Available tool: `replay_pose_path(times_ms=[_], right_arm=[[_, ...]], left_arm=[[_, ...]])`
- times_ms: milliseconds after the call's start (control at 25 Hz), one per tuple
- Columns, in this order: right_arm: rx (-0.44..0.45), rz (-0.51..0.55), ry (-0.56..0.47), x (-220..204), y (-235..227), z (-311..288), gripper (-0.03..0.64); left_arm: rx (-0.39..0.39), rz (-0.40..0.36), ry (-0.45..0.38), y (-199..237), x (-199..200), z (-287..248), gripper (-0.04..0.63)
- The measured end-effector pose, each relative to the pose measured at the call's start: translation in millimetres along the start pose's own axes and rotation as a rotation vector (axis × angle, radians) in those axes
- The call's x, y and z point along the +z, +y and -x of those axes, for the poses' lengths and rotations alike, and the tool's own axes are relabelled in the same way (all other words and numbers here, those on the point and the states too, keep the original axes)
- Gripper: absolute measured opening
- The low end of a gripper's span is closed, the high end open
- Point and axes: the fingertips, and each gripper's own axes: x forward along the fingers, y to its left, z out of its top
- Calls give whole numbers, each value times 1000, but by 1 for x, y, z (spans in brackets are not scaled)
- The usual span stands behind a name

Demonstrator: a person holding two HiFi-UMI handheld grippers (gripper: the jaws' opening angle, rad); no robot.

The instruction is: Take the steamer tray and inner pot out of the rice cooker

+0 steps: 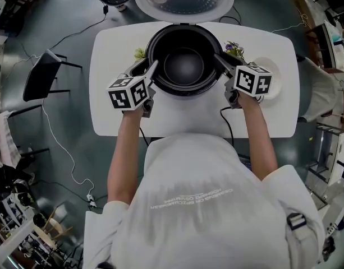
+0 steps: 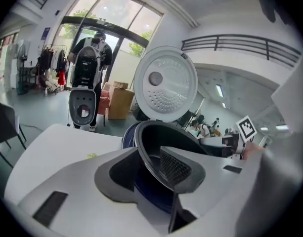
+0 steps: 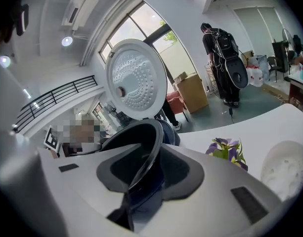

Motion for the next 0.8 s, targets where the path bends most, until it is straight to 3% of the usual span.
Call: replay_pose_path(times_ms=[320, 600, 800], right_arm=[[11, -88, -96, 17, 10, 13, 137], [44, -41, -198, 52, 33, 36, 103], [56, -68, -313, 75, 47, 65, 103]], left_arm=[[-40, 108, -92, -4, 12, 11, 147], [-47, 95, -204, -19, 46, 35, 128], [-119, 70, -277, -39, 75, 51, 101]])
